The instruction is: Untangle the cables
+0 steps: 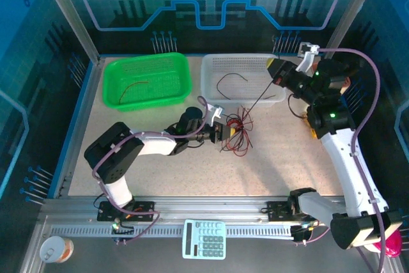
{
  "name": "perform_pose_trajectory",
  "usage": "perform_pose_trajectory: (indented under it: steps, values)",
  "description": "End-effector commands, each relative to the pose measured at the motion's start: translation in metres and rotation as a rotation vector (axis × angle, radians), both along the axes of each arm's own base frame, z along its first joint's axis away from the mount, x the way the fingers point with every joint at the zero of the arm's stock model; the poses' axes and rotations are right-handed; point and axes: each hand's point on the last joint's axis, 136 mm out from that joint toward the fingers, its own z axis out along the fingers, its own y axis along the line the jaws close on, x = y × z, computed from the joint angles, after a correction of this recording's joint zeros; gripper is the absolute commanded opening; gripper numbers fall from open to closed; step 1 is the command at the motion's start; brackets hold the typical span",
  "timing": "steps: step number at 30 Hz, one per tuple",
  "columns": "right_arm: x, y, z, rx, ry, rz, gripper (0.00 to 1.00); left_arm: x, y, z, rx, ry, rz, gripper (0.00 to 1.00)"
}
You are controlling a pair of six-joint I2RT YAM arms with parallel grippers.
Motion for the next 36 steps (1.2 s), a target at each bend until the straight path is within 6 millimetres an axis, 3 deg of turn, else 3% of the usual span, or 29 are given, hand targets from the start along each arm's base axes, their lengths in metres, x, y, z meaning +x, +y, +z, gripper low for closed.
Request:
perform_pose_trajectory:
  steps: [1,6,15,18,21,26,31,36]
  values:
    - [-0.023,-0.025,0.072,0.047,-0.191,-0.061,0.0,-0.002,0.019,-0.024,0.063,0.066,0.047,0.0]
    - [-0.028,-0.057,0.084,0.104,-0.213,-0.136,0.0,-0.003,0.027,-0.027,0.073,0.074,0.062,0.0]
    - [-0.028,-0.088,0.091,0.164,-0.221,-0.208,0.0,0.0,0.04,-0.031,0.092,0.088,0.1,0.0]
    - [-0.026,-0.085,0.092,0.185,-0.219,-0.175,0.0,0.001,0.044,-0.03,0.088,0.092,0.111,0.0]
    - [-0.023,-0.06,0.082,0.173,-0.191,-0.082,0.0,0.002,0.041,-0.021,0.061,0.087,0.106,0.0]
    - [-0.031,0.004,0.036,0.053,-0.111,0.087,0.0,0.002,0.033,-0.002,0.01,0.097,0.073,0.05]
    - [-0.043,0.058,-0.053,-0.032,0.037,0.19,0.0,0.003,0.032,0.002,-0.008,0.104,0.084,0.2]
    - [-0.049,0.084,-0.132,-0.098,0.166,0.23,0.0,0.007,0.038,-0.011,0.018,0.131,0.123,0.27]
